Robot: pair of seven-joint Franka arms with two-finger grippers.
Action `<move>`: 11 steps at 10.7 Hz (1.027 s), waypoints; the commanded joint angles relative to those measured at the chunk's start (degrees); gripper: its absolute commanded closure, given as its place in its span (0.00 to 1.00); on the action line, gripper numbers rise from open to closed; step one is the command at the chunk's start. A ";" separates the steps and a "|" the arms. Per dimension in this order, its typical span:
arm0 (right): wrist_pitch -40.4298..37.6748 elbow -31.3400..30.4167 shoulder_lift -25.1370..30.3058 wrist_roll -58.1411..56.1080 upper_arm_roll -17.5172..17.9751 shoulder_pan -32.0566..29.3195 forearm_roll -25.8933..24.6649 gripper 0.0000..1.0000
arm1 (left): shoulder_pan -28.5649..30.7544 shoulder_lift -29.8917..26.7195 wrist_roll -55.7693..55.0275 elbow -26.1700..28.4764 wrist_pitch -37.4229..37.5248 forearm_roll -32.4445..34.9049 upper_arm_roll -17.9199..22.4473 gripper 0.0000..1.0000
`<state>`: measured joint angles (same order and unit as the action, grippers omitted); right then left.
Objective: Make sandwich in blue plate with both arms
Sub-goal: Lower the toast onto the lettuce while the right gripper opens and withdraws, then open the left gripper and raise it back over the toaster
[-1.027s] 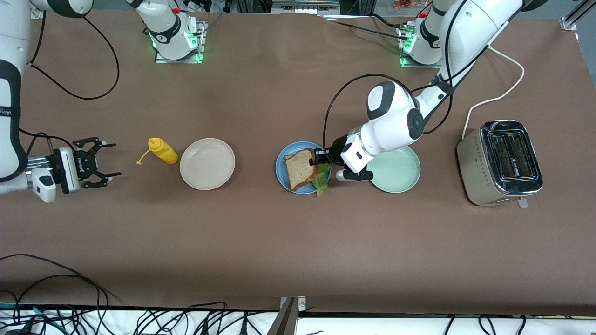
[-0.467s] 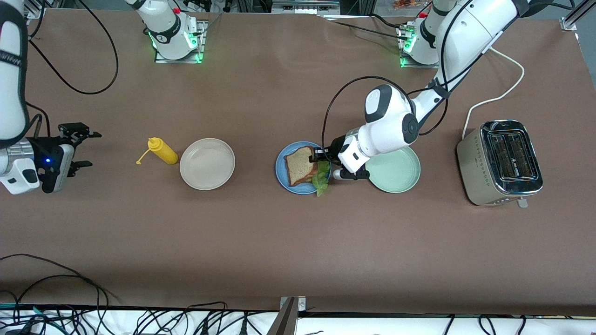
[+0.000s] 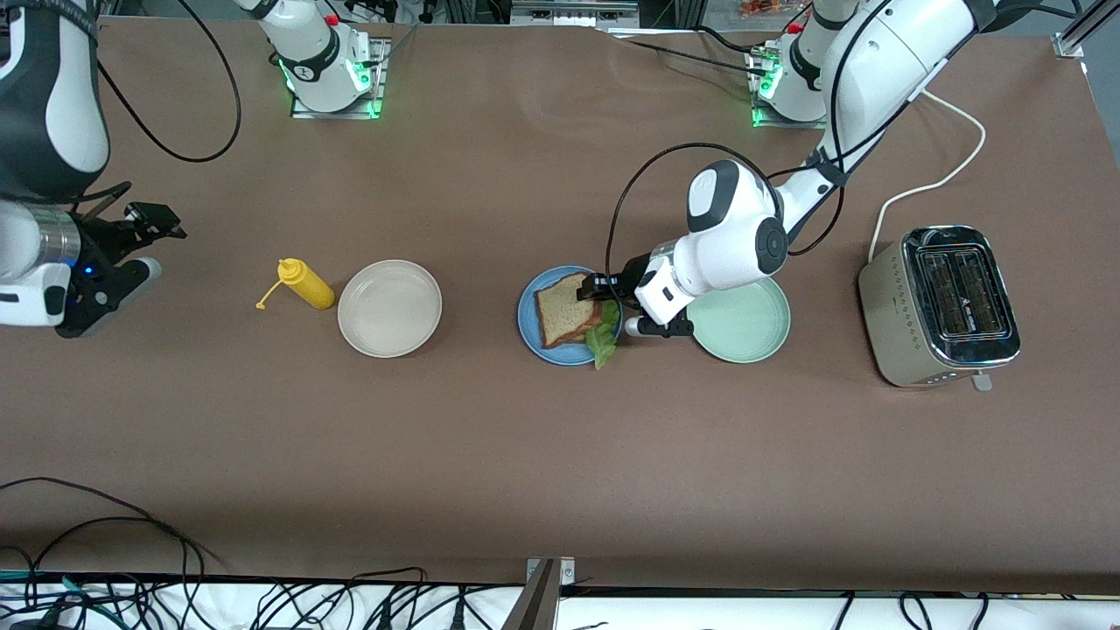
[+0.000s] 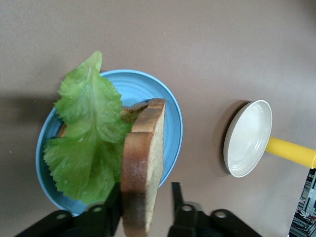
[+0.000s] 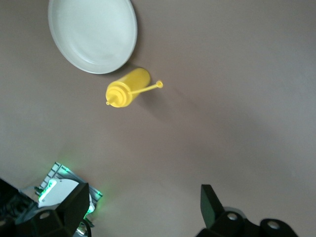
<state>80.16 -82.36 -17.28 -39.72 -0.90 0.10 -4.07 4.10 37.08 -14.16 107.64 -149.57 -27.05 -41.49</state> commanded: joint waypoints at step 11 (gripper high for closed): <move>16.07 -14.58 18.16 36.03 -6.31 0.69 7.41 0.00 | -0.06 -32.22 -0.16 -0.15 36.96 14.03 18.62 0.00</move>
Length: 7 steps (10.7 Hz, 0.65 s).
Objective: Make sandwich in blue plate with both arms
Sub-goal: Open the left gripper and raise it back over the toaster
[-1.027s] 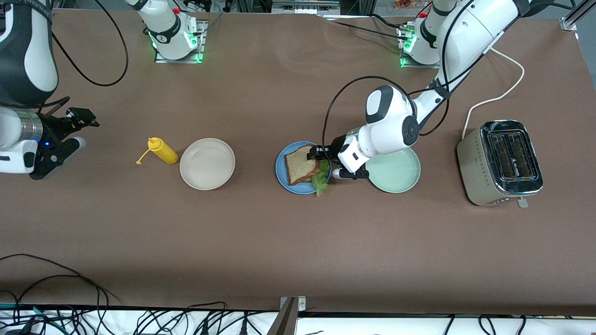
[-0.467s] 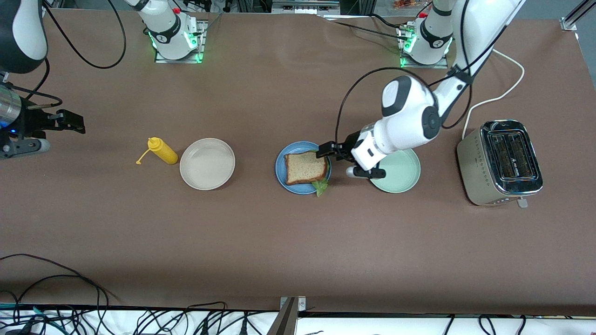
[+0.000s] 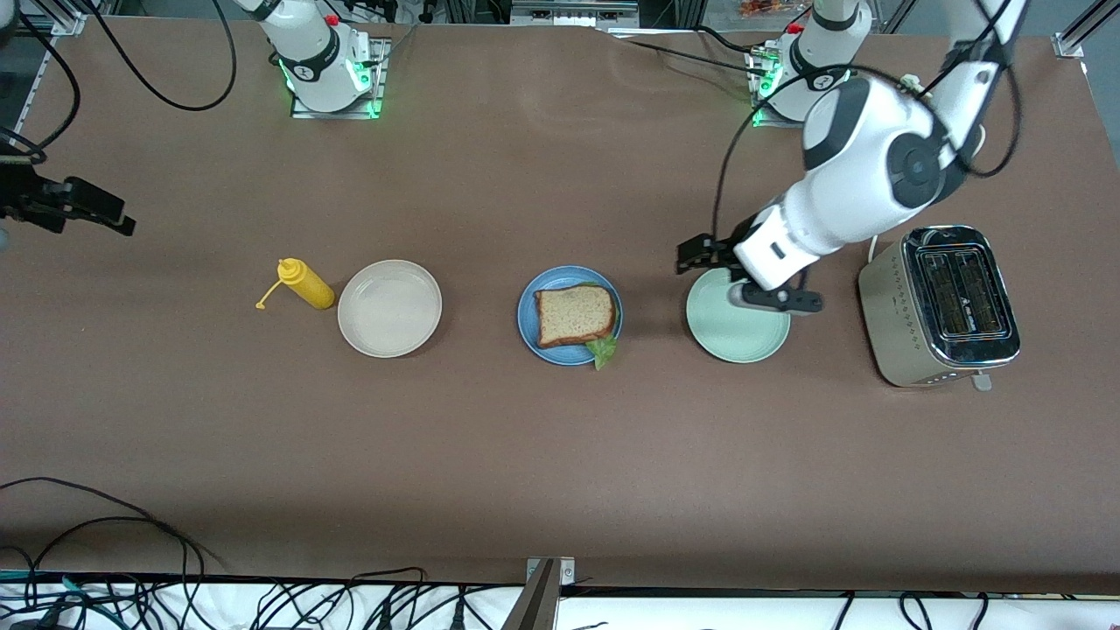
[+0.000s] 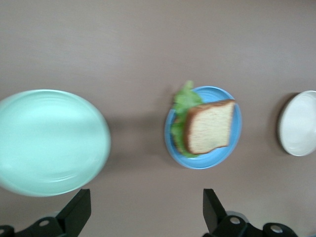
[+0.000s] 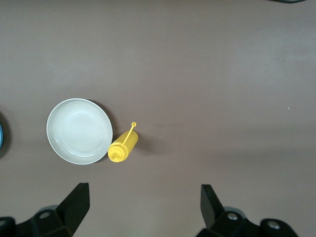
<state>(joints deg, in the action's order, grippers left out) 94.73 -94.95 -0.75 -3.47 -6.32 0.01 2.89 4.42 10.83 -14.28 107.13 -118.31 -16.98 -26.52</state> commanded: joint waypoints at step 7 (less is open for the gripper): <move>-1.74 0.20 1.54 4.96 0.78 1.22 -0.60 0.00 | -4.42 -10.03 8.01 -10.06 20.89 14.60 17.80 0.00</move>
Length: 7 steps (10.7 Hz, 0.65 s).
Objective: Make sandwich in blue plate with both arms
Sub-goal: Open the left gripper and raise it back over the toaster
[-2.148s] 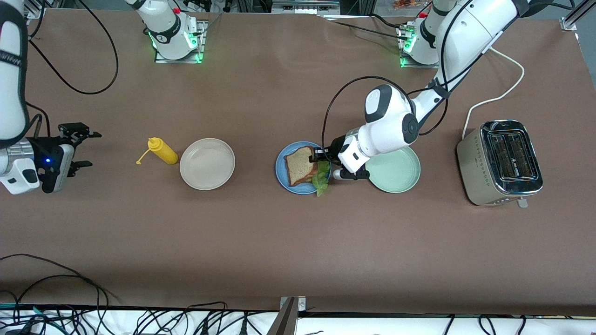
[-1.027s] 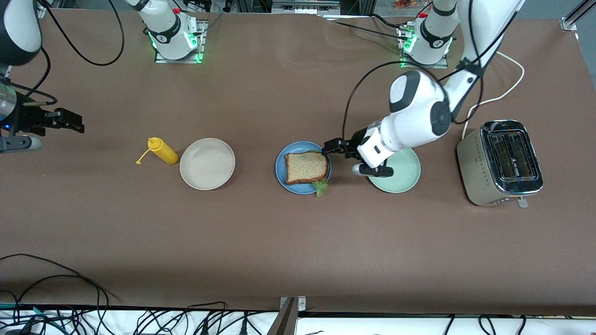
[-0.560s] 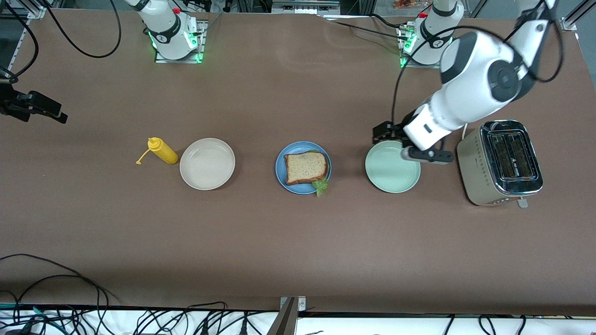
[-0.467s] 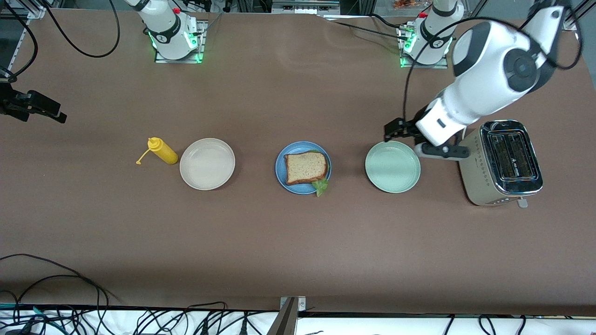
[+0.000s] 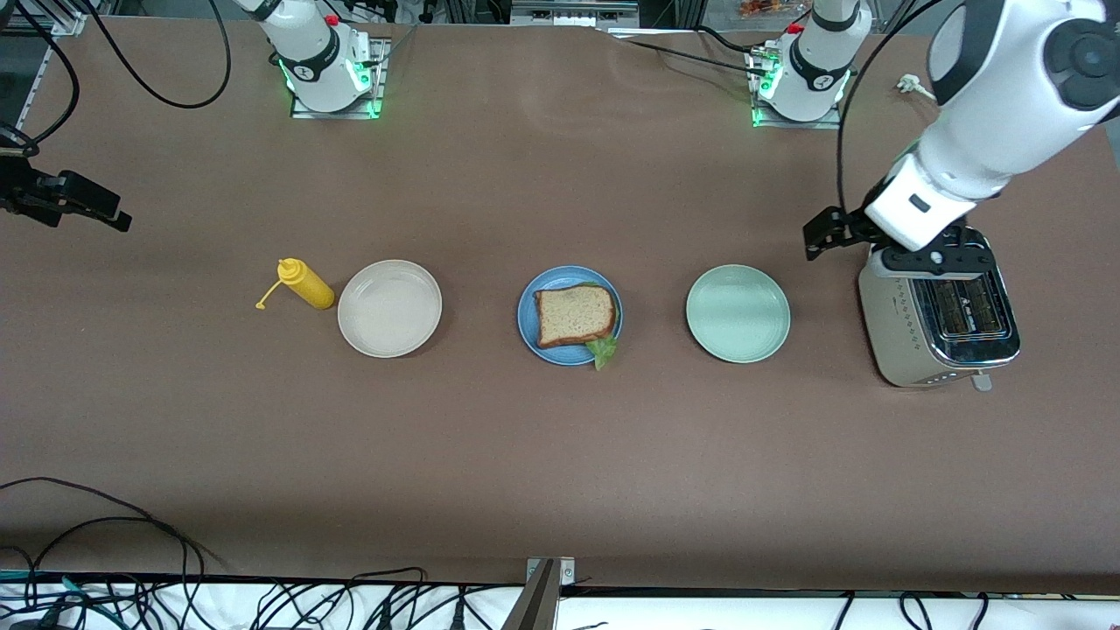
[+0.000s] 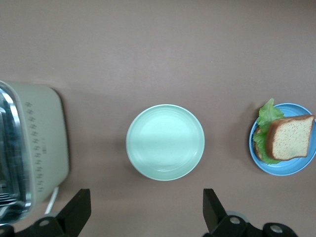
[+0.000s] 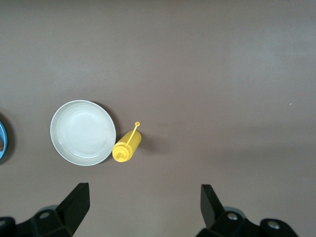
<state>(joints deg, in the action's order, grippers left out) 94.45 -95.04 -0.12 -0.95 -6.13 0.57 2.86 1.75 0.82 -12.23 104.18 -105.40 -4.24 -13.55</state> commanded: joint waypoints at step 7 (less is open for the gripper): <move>-4.80 3.10 1.27 5.34 0.24 0.48 -0.93 0.00 | -1.40 1.20 15.73 -25.42 26.11 4.76 11.88 0.00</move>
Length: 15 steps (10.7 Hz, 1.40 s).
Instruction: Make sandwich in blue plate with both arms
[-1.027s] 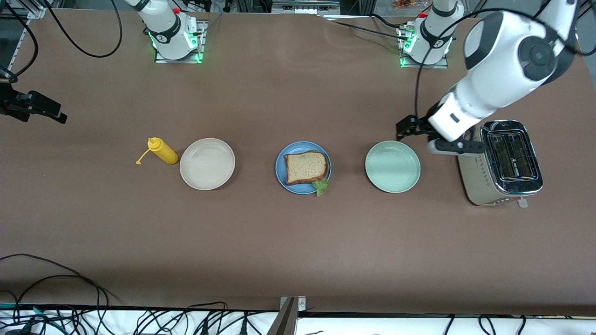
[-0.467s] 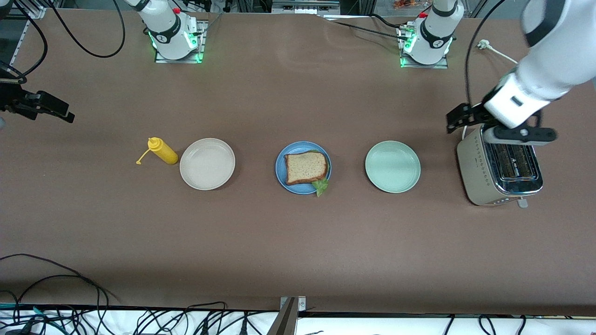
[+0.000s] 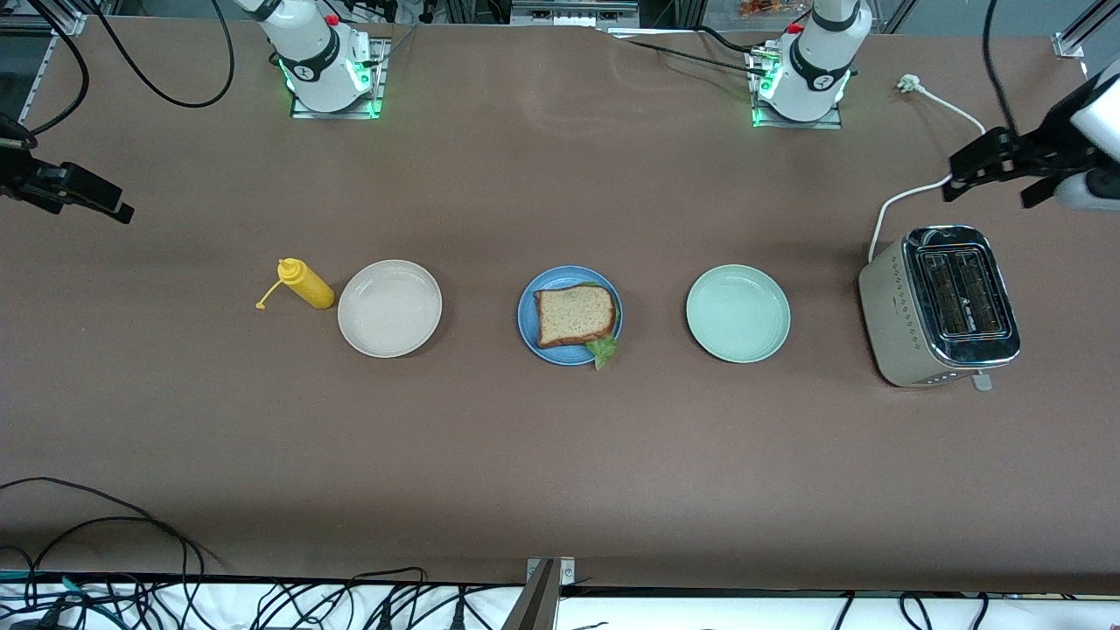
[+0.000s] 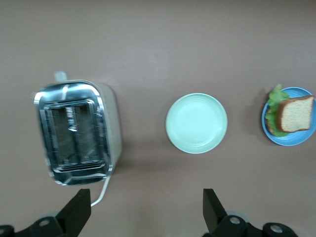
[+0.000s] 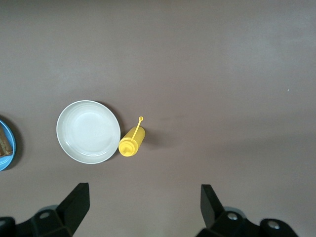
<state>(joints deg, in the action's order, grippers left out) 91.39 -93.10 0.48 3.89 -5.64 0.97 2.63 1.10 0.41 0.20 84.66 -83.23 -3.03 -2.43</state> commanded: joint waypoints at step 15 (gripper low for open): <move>-5.35 3.62 0.05 -0.11 1.25 0.34 -5.01 0.00 | -0.83 0.56 5.25 -2.83 4.31 2.59 1.37 0.00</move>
<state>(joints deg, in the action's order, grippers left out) 84.47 -90.56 1.09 3.72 -4.63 1.03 -1.69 1.03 2.51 4.15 80.73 -78.95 -1.55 -1.23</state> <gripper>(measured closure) 0.000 0.000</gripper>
